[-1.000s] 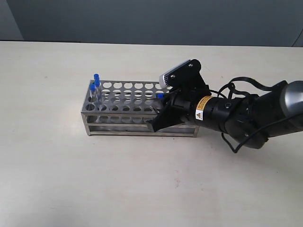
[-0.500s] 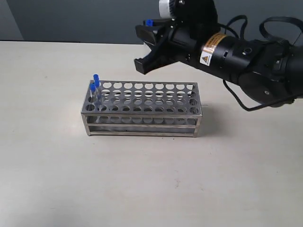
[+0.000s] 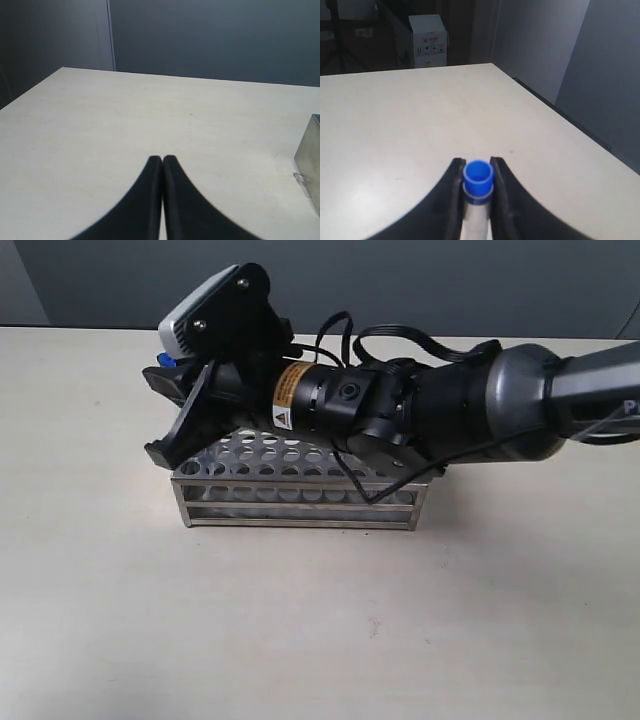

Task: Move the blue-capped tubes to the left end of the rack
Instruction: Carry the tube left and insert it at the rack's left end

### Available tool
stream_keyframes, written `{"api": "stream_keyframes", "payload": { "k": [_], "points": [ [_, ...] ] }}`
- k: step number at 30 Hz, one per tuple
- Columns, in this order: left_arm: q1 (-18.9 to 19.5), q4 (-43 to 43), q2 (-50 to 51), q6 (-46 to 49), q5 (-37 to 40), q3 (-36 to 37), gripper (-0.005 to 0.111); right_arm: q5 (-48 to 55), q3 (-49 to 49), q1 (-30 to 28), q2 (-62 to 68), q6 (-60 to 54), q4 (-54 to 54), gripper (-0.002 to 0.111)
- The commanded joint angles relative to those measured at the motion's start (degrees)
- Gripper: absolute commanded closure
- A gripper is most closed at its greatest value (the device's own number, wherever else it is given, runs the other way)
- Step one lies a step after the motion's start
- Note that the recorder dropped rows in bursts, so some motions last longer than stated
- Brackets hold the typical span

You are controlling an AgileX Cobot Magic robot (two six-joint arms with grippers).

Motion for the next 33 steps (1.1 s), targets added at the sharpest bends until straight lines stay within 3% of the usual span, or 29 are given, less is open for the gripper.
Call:
{"api": "stream_keyframes", "payload": {
  "k": [1, 27, 29, 33],
  "points": [
    [-0.1, 0.1, -0.2, -0.1, 0.1, -0.1, 0.106, 1.6, -1.4, 0.2, 1.9, 1.0, -0.1, 0.108],
    [-0.1, 0.0, -0.2, -0.1, 0.2, -0.1, 0.106, -2.1, -1.4, 0.2, 9.8, 1.1, 0.0, 0.108],
    [-0.1, 0.0, -0.2, -0.1, 0.2, -0.1, 0.106, -2.1, -1.4, 0.2, 10.4, 1.1, -0.1, 0.103],
    [-0.1, 0.0, -0.2, -0.1, 0.2, -0.1, 0.106, -2.0, -1.4, 0.2, 10.7, 2.1, -0.1, 0.081]
  ]
}}
